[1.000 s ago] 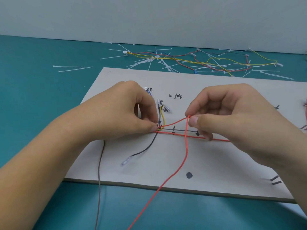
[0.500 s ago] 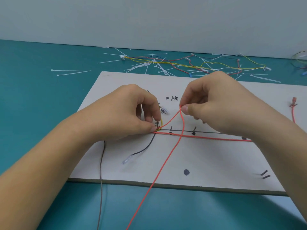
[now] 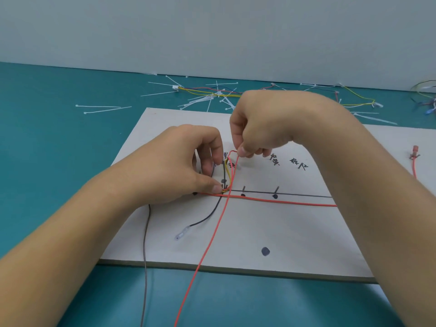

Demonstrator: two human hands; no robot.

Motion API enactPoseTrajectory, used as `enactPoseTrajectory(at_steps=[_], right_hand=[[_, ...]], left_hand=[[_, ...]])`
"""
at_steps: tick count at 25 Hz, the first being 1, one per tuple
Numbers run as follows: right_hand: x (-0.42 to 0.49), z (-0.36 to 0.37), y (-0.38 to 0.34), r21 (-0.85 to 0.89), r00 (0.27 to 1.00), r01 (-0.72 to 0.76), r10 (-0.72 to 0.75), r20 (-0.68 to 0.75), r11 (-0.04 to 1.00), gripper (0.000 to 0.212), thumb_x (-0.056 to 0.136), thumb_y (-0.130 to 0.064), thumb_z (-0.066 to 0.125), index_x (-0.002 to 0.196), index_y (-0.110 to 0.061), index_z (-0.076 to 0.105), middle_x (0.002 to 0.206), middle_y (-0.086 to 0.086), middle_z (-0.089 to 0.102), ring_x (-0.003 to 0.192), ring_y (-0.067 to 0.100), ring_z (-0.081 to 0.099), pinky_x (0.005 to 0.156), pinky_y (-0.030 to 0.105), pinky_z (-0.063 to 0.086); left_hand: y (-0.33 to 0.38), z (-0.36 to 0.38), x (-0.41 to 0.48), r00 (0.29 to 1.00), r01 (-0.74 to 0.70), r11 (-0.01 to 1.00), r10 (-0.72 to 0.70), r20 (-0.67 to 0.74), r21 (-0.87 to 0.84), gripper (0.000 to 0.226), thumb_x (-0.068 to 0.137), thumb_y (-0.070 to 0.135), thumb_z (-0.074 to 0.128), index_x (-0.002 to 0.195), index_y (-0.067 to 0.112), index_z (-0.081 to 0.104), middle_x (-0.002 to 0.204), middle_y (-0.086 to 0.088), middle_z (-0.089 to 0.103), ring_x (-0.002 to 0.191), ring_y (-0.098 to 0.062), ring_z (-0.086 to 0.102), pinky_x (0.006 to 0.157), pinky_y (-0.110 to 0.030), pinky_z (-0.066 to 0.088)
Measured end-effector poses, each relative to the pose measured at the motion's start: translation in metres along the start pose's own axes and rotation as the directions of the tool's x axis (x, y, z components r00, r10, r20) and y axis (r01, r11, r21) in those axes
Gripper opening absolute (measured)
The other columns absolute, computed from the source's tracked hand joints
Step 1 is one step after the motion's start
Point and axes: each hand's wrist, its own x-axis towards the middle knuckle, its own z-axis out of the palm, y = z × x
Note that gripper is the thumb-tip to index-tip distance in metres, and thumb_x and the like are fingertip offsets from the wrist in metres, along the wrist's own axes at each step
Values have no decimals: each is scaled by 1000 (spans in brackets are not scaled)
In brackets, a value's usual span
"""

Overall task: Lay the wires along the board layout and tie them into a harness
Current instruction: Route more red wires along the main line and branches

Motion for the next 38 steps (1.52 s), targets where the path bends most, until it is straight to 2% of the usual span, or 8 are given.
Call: enactPoseTrajectory(at_steps=[5, 10, 14, 19, 25, 31, 36, 38], right_hand=[[10, -4, -7, -2, 998, 49, -48, 51, 999, 10, 87, -12, 78, 79, -16, 73, 62, -4, 74, 48, 6, 68, 40, 15, 47], [15, 7, -12, -43, 998, 39, -37, 57, 998, 9, 89, -14, 76, 82, -15, 70, 55, -6, 70, 49, 9, 69, 36, 11, 40], [16, 11, -14, -46, 1000, 29, -29, 2, 999, 5, 87, -12, 74, 83, -13, 72, 55, -4, 71, 59, 14, 75, 47, 16, 45], [12, 10, -12, 11, 1000, 17, -16, -26, 1000, 10, 83, -16, 82, 83, -9, 75, 63, 0, 76, 60, 15, 76, 53, 19, 54], [11, 11, -12, 37, 1000, 26, -25, -18, 999, 7, 86, -12, 79, 88, -6, 76, 69, 3, 78, 63, 15, 77, 67, 26, 60], [7, 13, -19, 32, 996, 27, -24, -81, 999, 20, 90, -1, 57, 84, -7, 75, 59, -1, 74, 58, 14, 75, 56, 24, 60], [8, 16, -20, 1, 990, 42, -42, -131, 999, 16, 88, -4, 61, 82, -9, 75, 53, -8, 70, 55, 11, 74, 58, 24, 60], [8, 16, -20, -1, 991, 43, -42, -125, 999, 16, 89, -5, 62, 82, -9, 75, 51, -9, 69, 55, 11, 74, 54, 22, 58]], left_hand=[[0, 1, 0, 1000, 3, 1000, -3, -8, -30, 51, 62, 36, 91, 95, 43, 53, 87, 18, 70, 62, -9, 64, 57, -26, 46], [-2, 1, 0, 1000, -21, 1000, 21, -9, 4, 52, 66, 35, 94, 98, 43, 54, 89, 18, 69, 67, -10, 64, 55, -23, 46], [-3, 0, 0, 999, -52, 998, 52, -10, 28, 36, 68, 35, 92, 91, 39, 65, 88, 18, 69, 72, -9, 64, 57, -16, 46], [-1, -3, -2, 999, -51, 997, 52, -17, 55, 20, 72, 27, 91, 87, 35, 79, 78, 26, 68, 58, 5, 58, 54, -7, 41], [-4, -19, -6, 993, -105, 994, 107, -58, 33, 23, 82, 19, 83, 80, 42, 80, 90, 15, 71, 78, -8, 66, 64, -31, 46], [0, -21, -10, 995, -89, 995, 92, -50, 46, 14, 75, 29, 79, 78, 43, 80, 86, 15, 74, 75, -11, 66, 63, -29, 47], [3, -19, -12, 996, -77, 995, 80, -41, 71, 23, 74, 21, 85, 74, 43, 79, 71, 22, 72, 75, -3, 65, 57, -17, 45], [4, -16, -11, 995, -90, 993, 92, -23, 79, 20, 74, 21, 85, 74, 41, 80, 73, 18, 74, 76, -5, 67, 63, -24, 46]])
